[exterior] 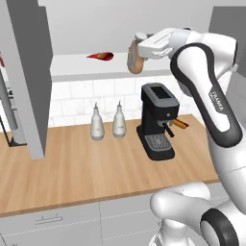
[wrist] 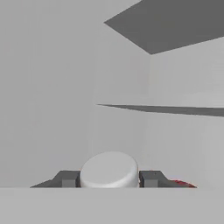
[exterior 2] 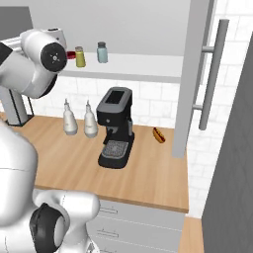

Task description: Put the shaker and condiment bottle from the counter next to their counterparts in the cabinet.

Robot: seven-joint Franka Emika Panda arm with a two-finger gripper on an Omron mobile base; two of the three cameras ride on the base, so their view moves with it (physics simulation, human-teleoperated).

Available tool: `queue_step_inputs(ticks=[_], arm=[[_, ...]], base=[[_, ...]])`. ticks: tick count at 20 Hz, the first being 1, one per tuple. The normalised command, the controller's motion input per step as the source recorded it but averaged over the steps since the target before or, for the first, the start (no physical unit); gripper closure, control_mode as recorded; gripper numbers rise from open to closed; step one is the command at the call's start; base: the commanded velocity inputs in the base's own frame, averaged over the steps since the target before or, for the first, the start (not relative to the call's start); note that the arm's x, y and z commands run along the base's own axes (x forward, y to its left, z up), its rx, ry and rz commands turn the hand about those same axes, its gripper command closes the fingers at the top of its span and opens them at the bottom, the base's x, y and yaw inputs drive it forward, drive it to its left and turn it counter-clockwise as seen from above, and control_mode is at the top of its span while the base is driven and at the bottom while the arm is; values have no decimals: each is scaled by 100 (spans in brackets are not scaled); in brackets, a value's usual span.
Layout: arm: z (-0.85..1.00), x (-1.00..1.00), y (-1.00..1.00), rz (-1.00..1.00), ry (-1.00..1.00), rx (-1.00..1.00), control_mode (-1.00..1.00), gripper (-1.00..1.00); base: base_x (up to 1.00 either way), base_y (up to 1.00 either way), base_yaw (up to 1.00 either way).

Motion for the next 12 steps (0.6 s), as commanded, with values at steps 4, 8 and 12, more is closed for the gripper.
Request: queue_step_inputs(ticks=[4, 8, 12], arm=[[-58, 50, 0, 0, 0, 0, -100, 100], [-10, 39, 0, 0, -2, 0, -100, 100], [0, 33, 0, 0, -5, 0, -100, 100]], base=[[0, 0, 0], [0, 0, 0], [0, 0, 0]])
